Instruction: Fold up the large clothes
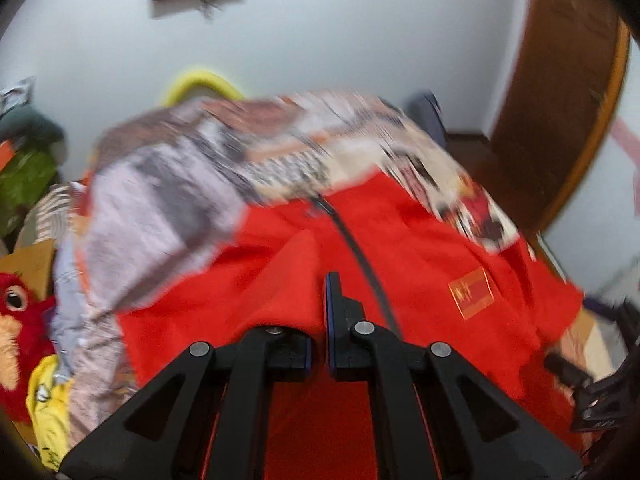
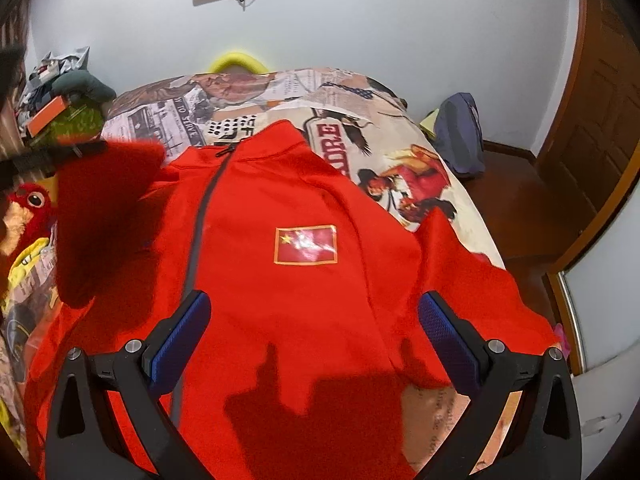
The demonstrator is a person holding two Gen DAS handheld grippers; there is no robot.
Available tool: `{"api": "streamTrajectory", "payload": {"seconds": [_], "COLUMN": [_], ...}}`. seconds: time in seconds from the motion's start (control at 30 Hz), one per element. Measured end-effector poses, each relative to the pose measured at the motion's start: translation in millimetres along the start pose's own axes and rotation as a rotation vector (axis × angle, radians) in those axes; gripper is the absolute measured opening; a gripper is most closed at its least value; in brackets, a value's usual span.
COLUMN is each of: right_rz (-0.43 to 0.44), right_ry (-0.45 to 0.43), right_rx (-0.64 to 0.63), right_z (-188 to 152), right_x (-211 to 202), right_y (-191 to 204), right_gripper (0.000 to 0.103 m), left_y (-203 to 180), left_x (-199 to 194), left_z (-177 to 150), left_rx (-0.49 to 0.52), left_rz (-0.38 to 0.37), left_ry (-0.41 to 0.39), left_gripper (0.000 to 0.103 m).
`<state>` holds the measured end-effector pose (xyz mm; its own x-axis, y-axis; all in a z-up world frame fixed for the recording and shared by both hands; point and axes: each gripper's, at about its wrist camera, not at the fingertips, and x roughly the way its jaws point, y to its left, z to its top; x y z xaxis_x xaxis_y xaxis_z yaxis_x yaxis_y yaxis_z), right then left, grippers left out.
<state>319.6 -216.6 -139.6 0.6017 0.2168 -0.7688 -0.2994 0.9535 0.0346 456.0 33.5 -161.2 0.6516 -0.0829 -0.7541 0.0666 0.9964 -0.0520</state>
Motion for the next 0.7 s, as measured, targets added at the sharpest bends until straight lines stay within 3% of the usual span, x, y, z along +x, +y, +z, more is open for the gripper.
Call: {"api": "streamTrajectory", "payload": {"seconds": [0.13, 0.23, 0.33, 0.4, 0.6, 0.7], "right_rz": [-0.001, -0.012, -0.025, -0.027, -0.019, -0.015], "right_ry": [0.012, 0.032, 0.040, 0.033, 0.005, -0.021], "right_rx": [0.014, 0.011, 0.000, -0.009, -0.044, -0.069], "right_z": [-8, -12, -16, -18, -17, -14], "right_x": [-2, -1, -4, -9, -27, -38], "right_y": [-12, -17, -19, -18, -5, 8], "right_gripper": [0.103, 0.103, 0.103, 0.103, 0.103, 0.103], "left_y": [-43, -62, -74, -73, -62, -41], "left_x": [35, 52, 61, 57, 8, -19], "left_z": [-31, -48, -63, -67, -71, -68], "left_rx": [0.072, 0.124, 0.154, 0.171, 0.188, 0.171], "left_rz": [-0.061, -0.065, -0.076, -0.104, -0.091, -0.047], "left_ry": [0.117, 0.179, 0.241, 0.260, 0.220, 0.176], "left_gripper": [0.004, 0.005, 0.024, 0.053, 0.068, 0.070]}}
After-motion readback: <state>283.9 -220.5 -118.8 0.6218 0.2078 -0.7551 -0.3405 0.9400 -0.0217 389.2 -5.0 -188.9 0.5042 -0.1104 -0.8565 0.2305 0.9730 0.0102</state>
